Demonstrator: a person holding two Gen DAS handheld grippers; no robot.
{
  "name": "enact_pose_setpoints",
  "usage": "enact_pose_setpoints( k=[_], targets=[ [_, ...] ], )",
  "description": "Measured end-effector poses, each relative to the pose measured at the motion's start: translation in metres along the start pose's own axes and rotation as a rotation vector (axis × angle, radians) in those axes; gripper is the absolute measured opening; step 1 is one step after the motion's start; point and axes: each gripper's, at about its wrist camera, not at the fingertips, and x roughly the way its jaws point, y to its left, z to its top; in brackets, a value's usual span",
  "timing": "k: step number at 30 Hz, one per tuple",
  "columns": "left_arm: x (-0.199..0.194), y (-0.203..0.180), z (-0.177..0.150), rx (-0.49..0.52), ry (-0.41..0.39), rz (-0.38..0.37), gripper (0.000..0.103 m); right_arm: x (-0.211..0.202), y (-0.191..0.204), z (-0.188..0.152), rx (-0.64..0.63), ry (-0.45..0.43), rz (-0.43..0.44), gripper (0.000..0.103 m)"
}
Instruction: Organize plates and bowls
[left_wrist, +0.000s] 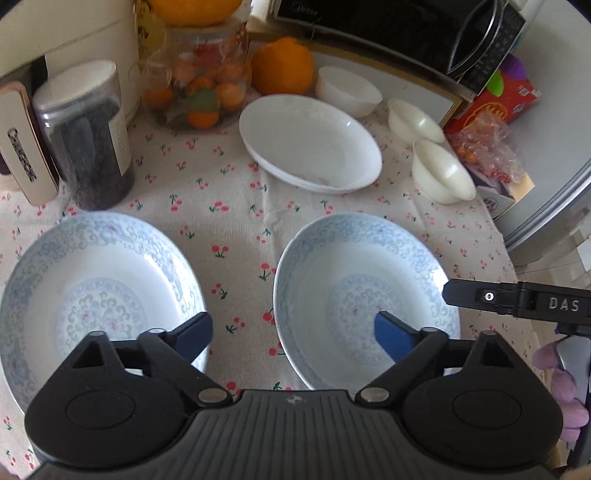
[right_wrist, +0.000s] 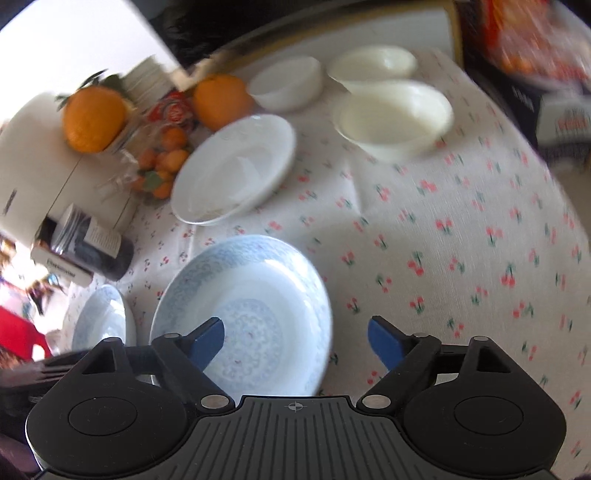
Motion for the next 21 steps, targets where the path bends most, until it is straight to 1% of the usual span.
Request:
enact_pose_setpoints(
  k=[3, 7, 16, 21],
  targets=[
    [-0.011, 0.003, -0.003, 0.034, -0.037, 0.027, 0.101, -0.005, 0.019, -0.001, -0.096, -0.050, -0.023, 0.093],
    [-0.020, 0.014, -0.007, 0.054, -0.070, 0.076, 0.102, -0.004, 0.036, -0.002, -0.137, -0.065, -0.015, 0.093],
    [-0.037, 0.063, -0.010, -0.017, -0.109, 0.140, 0.102, 0.010, 0.076, -0.002, -0.174, -0.100, 0.042, 0.094],
    [-0.040, 0.086, -0.013, -0.019, -0.142, 0.212, 0.102, 0.020, 0.106, -0.006, -0.247, -0.129, 0.075, 0.094]
  ],
)
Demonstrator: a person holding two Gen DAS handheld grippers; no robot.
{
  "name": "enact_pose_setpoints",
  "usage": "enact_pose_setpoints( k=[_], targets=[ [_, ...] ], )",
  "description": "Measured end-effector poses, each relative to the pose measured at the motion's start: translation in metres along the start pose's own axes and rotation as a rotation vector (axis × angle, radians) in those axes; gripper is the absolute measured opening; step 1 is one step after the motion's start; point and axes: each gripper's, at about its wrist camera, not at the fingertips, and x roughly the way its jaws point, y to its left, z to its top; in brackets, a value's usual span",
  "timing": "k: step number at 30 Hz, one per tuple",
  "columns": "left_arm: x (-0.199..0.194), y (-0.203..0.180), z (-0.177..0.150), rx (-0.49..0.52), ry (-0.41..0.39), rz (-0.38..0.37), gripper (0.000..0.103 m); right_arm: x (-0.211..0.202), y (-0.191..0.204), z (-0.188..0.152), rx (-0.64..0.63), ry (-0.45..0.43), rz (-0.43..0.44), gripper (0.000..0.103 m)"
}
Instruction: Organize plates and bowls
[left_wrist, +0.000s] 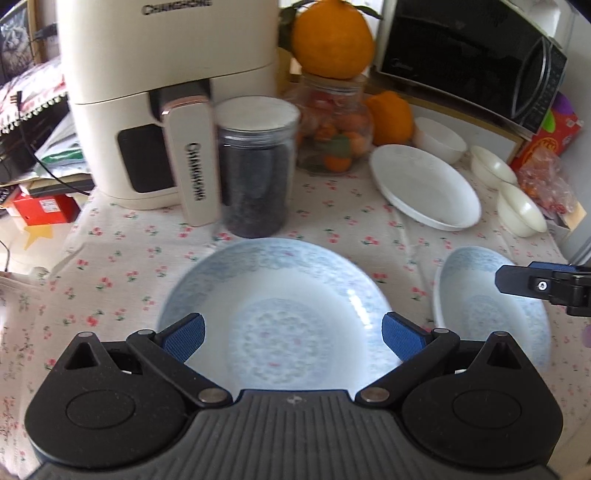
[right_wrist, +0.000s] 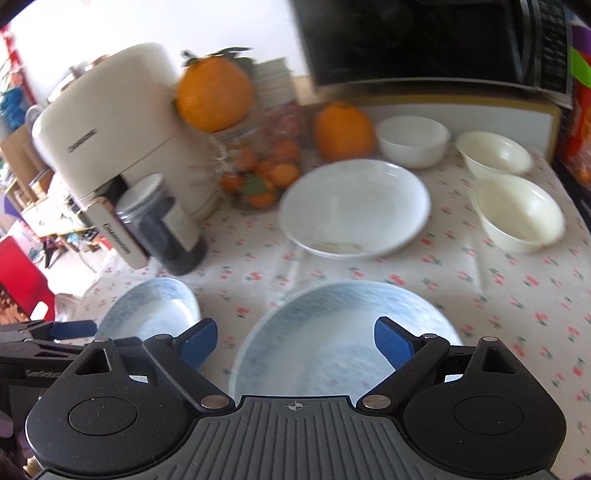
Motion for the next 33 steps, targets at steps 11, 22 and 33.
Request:
enact_pose_setpoints(
  k=[11, 22, 33],
  targets=[
    [0.010, 0.044, -0.012, -0.069, 0.045, 0.035, 0.099, 0.041, 0.047, 0.001, -0.129, 0.016, 0.131, 0.094],
    [0.018, 0.078, -0.023, -0.327, 0.199, -0.072, 0.073, 0.083, 0.059, 0.006, 0.028, 0.104, 0.158, 0.093],
    [0.015, 0.091, -0.028, -0.388, 0.215, -0.094, 0.035, 0.104, 0.078, -0.001, -0.045, 0.158, 0.081, 0.055]
  ],
)
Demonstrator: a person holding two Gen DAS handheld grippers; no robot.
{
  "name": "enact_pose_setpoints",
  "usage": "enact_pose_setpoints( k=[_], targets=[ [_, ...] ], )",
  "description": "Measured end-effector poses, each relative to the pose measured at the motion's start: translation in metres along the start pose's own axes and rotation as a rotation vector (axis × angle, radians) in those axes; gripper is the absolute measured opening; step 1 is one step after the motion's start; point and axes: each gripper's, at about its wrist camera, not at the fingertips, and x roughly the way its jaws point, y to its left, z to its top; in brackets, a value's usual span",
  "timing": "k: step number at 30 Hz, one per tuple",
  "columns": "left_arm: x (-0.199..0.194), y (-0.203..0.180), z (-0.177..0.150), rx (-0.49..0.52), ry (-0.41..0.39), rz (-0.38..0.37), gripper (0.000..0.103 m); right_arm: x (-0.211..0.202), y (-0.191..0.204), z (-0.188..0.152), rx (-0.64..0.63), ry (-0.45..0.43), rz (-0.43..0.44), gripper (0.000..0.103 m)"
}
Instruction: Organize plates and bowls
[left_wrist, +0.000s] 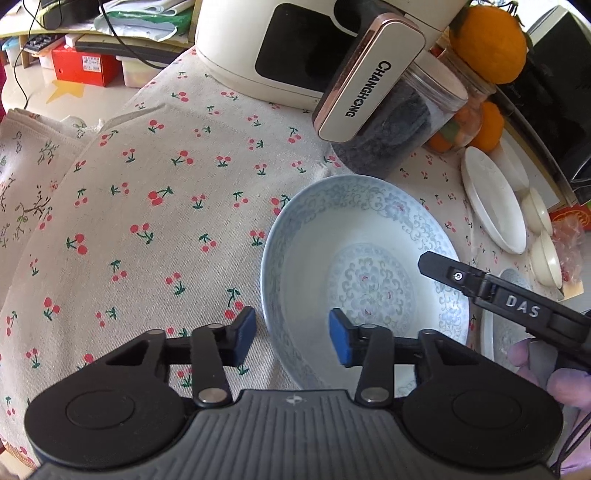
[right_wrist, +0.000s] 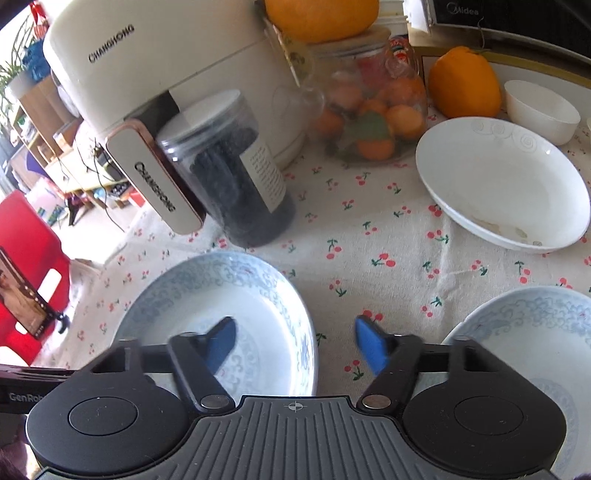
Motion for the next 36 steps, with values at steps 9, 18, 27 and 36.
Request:
enact_pose_setpoints(
  k=[9, 18, 27, 36],
  targets=[
    [-0.001, 0.000, -0.002, -0.010, -0.014, 0.044, 0.014, 0.002, 0.005, -0.002, -0.036, 0.008, -0.041, 0.018],
    [-0.016, -0.004, 0.000, 0.002, -0.094, 0.037, 0.012, -0.009, 0.004, 0.001, 0.000, -0.010, -0.027, 0.015],
    [-0.022, -0.019, 0.002, 0.015, -0.130, 0.004, 0.012, -0.037, -0.009, 0.005, 0.042, -0.064, -0.012, 0.015],
    [-0.021, -0.051, -0.003, 0.068, -0.145, -0.046, 0.013, -0.066, -0.038, 0.005, 0.087, -0.092, -0.028, 0.015]
  ],
)
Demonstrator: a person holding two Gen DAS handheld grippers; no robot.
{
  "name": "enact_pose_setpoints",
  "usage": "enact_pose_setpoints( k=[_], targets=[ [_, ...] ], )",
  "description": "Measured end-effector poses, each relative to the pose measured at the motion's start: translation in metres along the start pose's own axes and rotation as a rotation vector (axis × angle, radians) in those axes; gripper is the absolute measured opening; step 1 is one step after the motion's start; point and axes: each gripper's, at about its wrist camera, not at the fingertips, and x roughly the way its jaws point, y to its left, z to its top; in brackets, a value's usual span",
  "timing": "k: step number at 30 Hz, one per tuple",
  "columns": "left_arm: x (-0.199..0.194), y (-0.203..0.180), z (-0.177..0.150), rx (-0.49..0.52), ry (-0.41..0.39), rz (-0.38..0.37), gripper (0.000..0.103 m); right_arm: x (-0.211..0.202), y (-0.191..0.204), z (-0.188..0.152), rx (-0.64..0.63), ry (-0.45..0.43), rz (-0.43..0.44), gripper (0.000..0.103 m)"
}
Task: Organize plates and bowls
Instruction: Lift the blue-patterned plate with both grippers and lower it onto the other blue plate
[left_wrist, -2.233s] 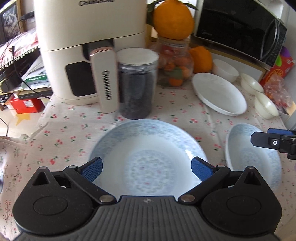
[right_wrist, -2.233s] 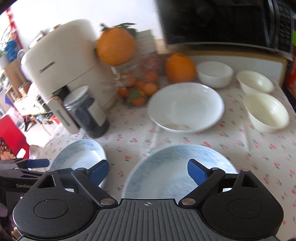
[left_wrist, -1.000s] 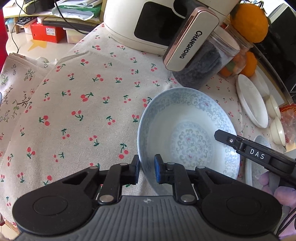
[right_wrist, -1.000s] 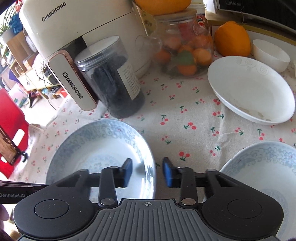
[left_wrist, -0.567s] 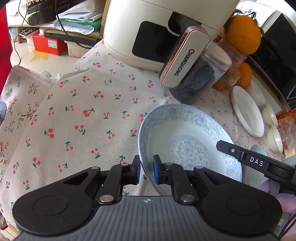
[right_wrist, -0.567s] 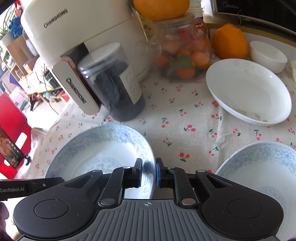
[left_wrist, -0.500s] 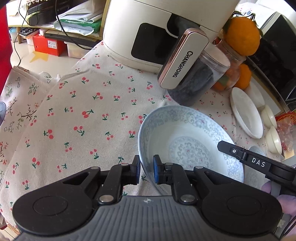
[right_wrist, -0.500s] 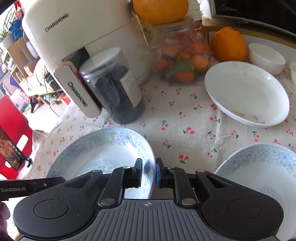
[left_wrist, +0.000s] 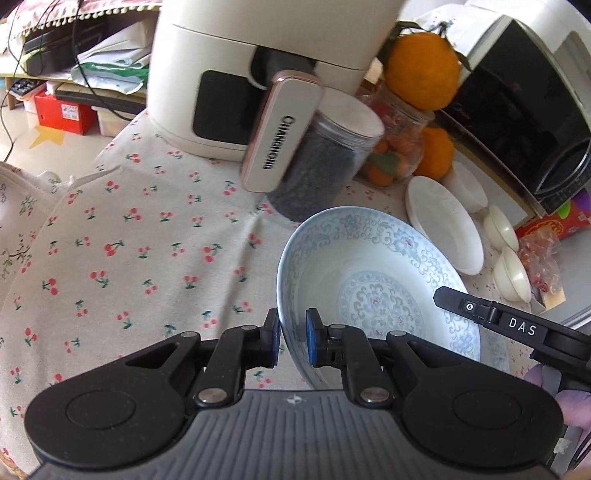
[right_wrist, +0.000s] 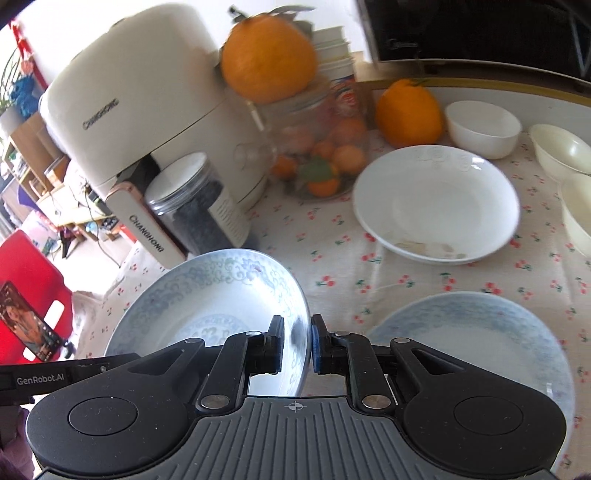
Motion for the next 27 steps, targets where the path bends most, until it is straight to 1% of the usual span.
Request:
enact_pose_setpoints(
  k=[12, 20, 27],
  targets=[
    [0.009, -0.042, 0.000, 0.055, 0.009, -0.032, 0.013, -0.034, -0.036, -0.002, 0.015, -0.023, -0.038, 0.015],
    [0.019, -0.076, -0.012, 0.114, 0.028, -0.046, 0.013, -0.052, -0.067, -0.011, 0.049, -0.017, -0.080, 0.015],
    [0.031, -0.103, -0.020, 0.170, 0.048, -0.045, 0.013, -0.066, -0.091, -0.017, 0.076, -0.014, -0.114, 0.015]
  ],
)
